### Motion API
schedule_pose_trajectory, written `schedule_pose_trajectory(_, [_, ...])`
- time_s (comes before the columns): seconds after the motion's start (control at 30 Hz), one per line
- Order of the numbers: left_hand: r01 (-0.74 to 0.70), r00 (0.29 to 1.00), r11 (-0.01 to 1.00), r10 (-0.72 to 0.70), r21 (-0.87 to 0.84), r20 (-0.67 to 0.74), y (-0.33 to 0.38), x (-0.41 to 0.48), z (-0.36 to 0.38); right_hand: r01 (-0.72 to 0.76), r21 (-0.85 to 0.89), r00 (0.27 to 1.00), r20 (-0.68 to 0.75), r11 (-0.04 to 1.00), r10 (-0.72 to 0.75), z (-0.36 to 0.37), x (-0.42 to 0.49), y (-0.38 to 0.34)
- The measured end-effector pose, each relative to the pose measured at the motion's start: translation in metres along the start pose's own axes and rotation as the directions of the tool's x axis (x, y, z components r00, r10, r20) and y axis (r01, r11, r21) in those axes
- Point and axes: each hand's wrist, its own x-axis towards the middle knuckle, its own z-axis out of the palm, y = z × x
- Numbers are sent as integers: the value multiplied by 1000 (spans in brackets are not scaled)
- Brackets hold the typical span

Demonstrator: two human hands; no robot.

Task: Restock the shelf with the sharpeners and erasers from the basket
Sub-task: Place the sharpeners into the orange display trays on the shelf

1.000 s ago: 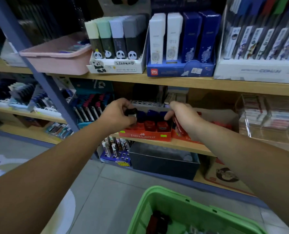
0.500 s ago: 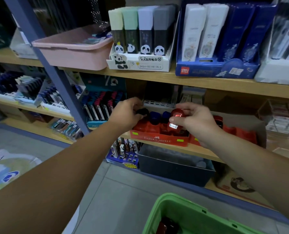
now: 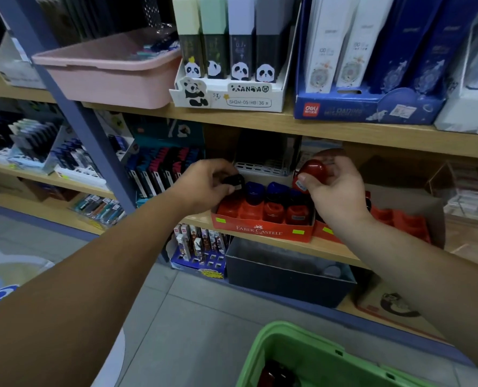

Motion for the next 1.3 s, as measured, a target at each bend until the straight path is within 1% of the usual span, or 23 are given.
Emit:
schedule_pose_trajectory(0.07, [-2,997,1000,4,-30,83,4,-4,9,-9,6,1000,0,1000,9,0,-1,3])
schedule_pose_trajectory(0.1, [-18,995,999,21,-26,98,6,-5,14,-13,9,1000,4,1000,13,1,-1,4])
schedule_pose_trajectory(0.2, [-83,995,994,78,71,68,12,-5,24,-32,9,999,27,999,32,4,0,6])
schedule_pose_trajectory(0.3, [-106,994,983,100,148,47,13,-5,27,-56,46,997,50,997,54,7,0,5])
schedule_pose_trajectory(0.37, [-123,991,977,113,172,68,14,-5,31,-69,48,997,45,996,67,6,-1,2])
schedule_pose_trajectory(0.47, [-99,991,968,76,232,105,15,-6,37,-77,0,996,45,997,76,7,-2,1])
schedule_pose_trajectory(0.53, [-108,994,955,101,275,39,18,-4,34,-89,-18,994,56,996,90,7,-3,1])
schedule_pose_trajectory(0.57, [-127,991,960,135,251,-14,21,-3,32,-95,-16,993,68,995,96,8,-4,0])
schedule_pose_trajectory(0.6, [-133,989,979,142,157,-50,25,-3,29,-93,-10,992,82,996,94,9,-5,-1])
schedule_pose_trajectory(0.63, [-110,993,994,109,-2,-50,31,-5,27,-86,-6,992,97,996,86,11,-6,-3])
schedule_pose_trajectory(0.67, [-55,998,981,57,-185,6,38,-9,26,-74,-4,991,112,997,73,12,-8,-4])
schedule_pose_trajectory(0.7, [8,997,940,19,-340,75,43,-13,26,-57,-3,989,133,998,57,13,-10,-7])
schedule_pose_trajectory(0.73, [50,995,903,-7,-426,103,45,-16,26,-43,0,987,158,999,43,14,-12,-9])
schedule_pose_trajectory(0.8, [63,998,868,-40,-492,57,40,-21,24,-27,-15,979,204,1000,30,17,-14,-10])
schedule_pose_trajectory(0.83, [69,998,850,-63,-522,29,36,-23,20,-8,-63,974,224,998,22,18,-15,-9])
schedule_pose_trajectory(0.9, [98,993,826,-114,-555,6,28,-26,12,100,-259,972,232,961,-39,19,-15,-5])
schedule_pose_trajectory(0.97, [124,991,853,-130,-506,23,24,-28,9,220,-459,967,221,861,-129,15,-15,-1])
schedule_pose_trajectory(1.0, [128,992,884,-123,-449,42,22,-30,8,286,-538,954,238,793,-182,12,-15,1])
schedule_pose_trajectory(1.03, [117,993,926,-105,-359,54,19,-31,9,348,-605,936,270,716,-227,10,-15,2])
schedule_pose_trajectory(1.1, [39,998,992,-32,-121,60,12,-31,10,415,-698,909,345,584,-233,8,-15,4])
schedule_pose_trajectory(1.17, [-43,995,999,42,9,88,10,-30,13,422,-740,904,390,524,-176,8,-15,6])
schedule_pose_trajectory(1.23, [-76,992,996,72,36,106,13,-29,22,421,-751,900,415,509,-131,7,-16,8])
schedule_pose_trajectory(1.3, [-56,997,998,55,20,50,16,-28,31,423,-759,897,428,494,-110,6,-16,9])
